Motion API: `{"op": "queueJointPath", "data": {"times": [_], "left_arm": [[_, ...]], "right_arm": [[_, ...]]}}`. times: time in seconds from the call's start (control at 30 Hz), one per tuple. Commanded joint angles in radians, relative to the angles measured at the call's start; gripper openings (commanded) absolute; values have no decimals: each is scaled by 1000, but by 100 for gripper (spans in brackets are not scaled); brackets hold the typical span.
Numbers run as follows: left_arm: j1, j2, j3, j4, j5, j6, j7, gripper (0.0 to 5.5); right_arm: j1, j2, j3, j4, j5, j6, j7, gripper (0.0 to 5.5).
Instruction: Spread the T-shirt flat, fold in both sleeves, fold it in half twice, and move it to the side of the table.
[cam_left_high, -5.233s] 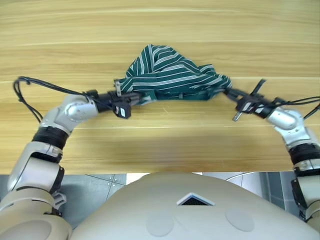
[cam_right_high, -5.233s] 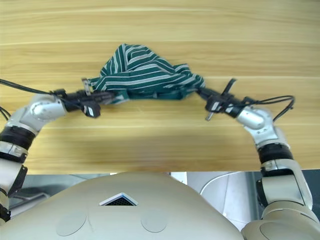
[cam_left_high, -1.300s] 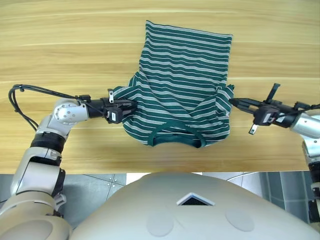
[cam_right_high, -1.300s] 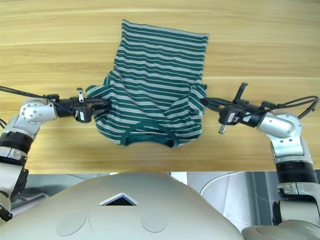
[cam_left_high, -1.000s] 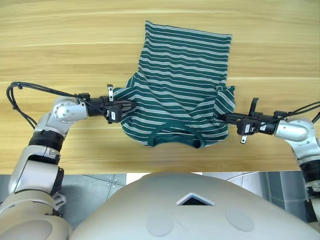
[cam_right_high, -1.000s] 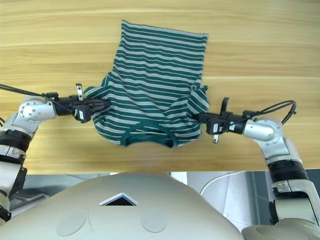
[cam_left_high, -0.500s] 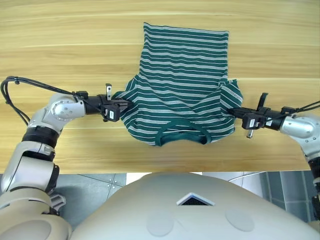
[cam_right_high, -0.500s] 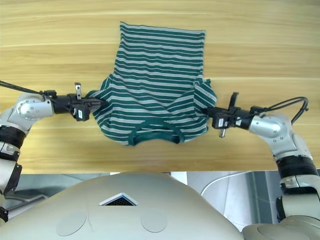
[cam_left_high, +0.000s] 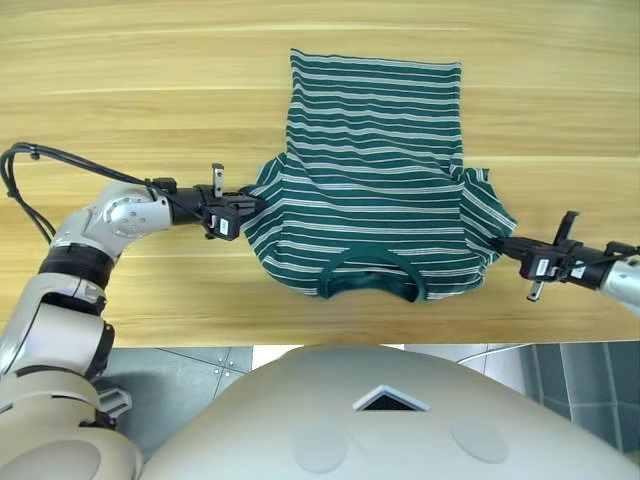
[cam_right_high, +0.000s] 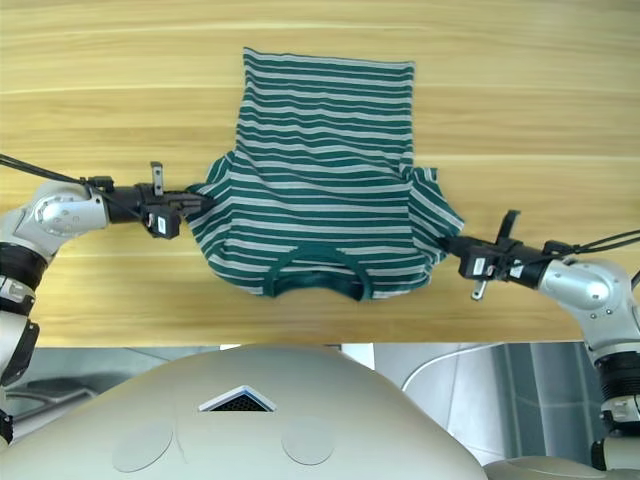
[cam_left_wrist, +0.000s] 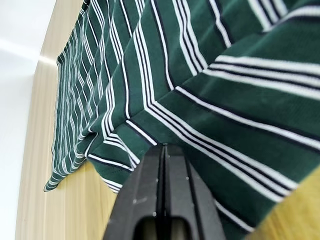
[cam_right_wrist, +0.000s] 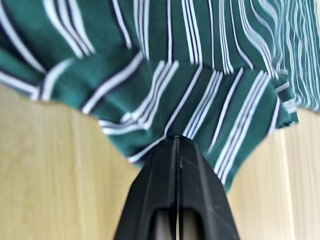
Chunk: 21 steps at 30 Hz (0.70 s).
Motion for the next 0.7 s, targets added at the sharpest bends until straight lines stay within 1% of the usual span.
{"op": "queueJointPath", "data": {"times": [0.03,0.17,0.3,0.43,0.5,0.57,0.63,0.7], "left_arm": [[108,-27,-129,150,218,110,21,3],[110,-19,-160,180,252,140,52,3],[98,0,-172,202,262,153,86,3],[84,-1,-185,213,261,154,110,3],[82,-8,-176,210,245,144,117,3],[75,-15,-169,203,230,137,118,3],[68,-20,-174,205,238,140,129,3],[65,-26,-181,209,251,145,143,3]], "right_arm": [[56,-28,-56,-2,44,-11,8,0],[45,-37,-79,49,27,4,1,0],[22,-37,-83,157,-2,13,-18,0],[49,-49,-151,166,107,-45,15,0],[24,-61,-187,177,130,-60,9,0],[2,-45,-206,102,216,-82,41,0],[-2,-18,-173,-21,283,-91,83,0],[-15,7,-122,-100,286,-76,113,0]]}}
